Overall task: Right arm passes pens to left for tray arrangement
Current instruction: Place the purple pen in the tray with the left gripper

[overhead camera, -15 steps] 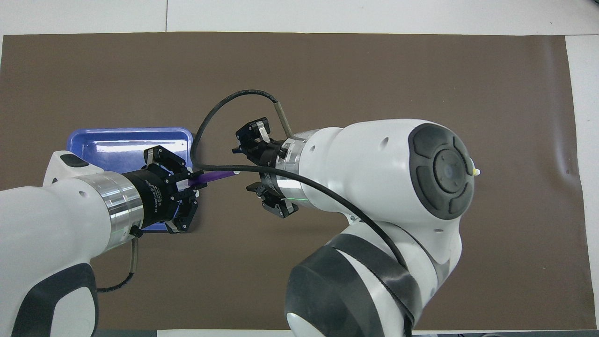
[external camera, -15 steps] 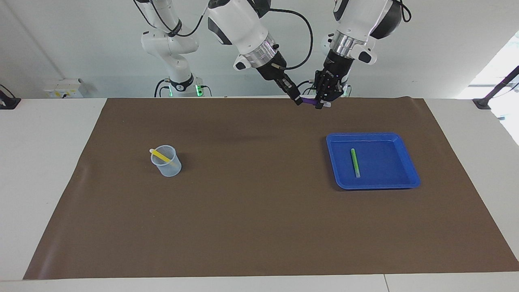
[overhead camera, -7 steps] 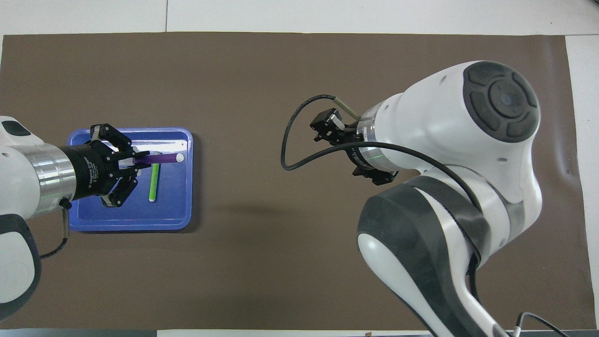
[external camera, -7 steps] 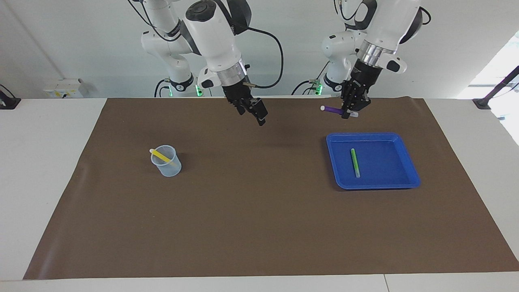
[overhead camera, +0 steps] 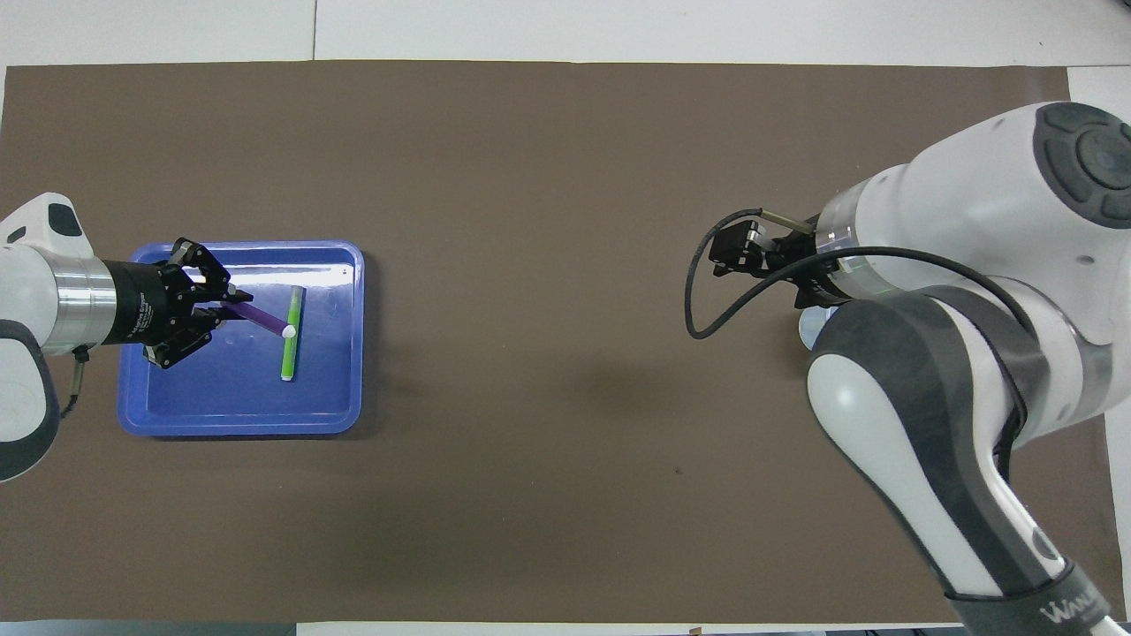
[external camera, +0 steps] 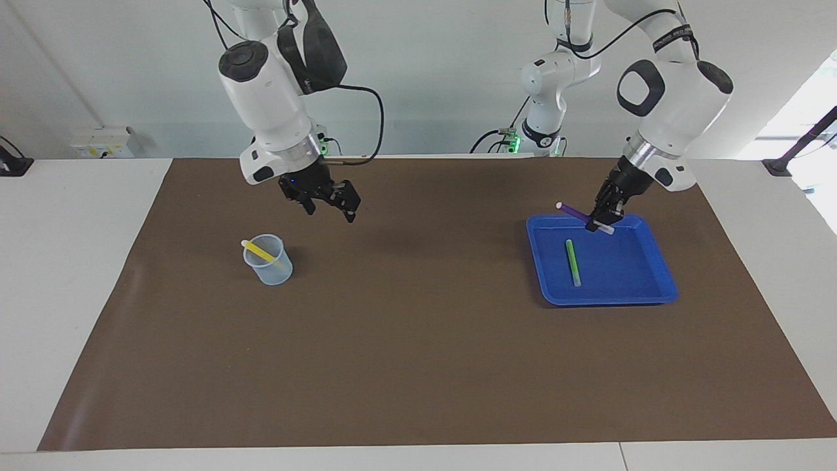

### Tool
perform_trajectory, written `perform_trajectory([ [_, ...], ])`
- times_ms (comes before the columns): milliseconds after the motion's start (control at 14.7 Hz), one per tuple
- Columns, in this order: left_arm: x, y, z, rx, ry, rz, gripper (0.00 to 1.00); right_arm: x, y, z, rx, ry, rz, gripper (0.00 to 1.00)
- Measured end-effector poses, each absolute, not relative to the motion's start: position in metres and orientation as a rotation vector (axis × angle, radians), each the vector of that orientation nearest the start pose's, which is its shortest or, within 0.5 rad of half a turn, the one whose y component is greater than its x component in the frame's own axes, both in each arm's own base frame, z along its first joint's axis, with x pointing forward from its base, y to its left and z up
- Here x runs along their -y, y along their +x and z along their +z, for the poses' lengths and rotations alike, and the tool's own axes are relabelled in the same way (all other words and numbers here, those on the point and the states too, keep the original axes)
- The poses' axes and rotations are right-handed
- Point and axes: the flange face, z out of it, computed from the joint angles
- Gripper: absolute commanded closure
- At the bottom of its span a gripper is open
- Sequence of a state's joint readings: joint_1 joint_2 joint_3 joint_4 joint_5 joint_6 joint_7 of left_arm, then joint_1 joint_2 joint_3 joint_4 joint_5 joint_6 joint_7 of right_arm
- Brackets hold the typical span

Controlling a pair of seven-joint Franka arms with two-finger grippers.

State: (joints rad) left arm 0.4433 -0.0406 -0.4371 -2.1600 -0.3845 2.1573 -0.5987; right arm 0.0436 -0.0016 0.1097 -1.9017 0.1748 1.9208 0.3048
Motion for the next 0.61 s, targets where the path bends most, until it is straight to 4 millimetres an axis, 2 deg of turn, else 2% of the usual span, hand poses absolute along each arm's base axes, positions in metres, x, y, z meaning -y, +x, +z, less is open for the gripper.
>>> perform_trajectory([
  [204, -0.002, 0.543, 0.377, 0.959, -3.214, 0.085, 1.00, -0.037, 0.551, 0.477, -0.202, -2.971, -0.076, 0.00],
  [340, -0.006, 0.548, 0.352, 0.754, -3.207, 0.079, 1.00, -0.006, 0.547, 0.460, -0.213, -2.972, -0.116, 0.01],
  [612, -0.012, 0.554, 0.324, 0.441, -3.185, 0.085, 1.00, 0.028, 0.538, 0.435, -0.368, -2.889, -0.118, 0.02],
])
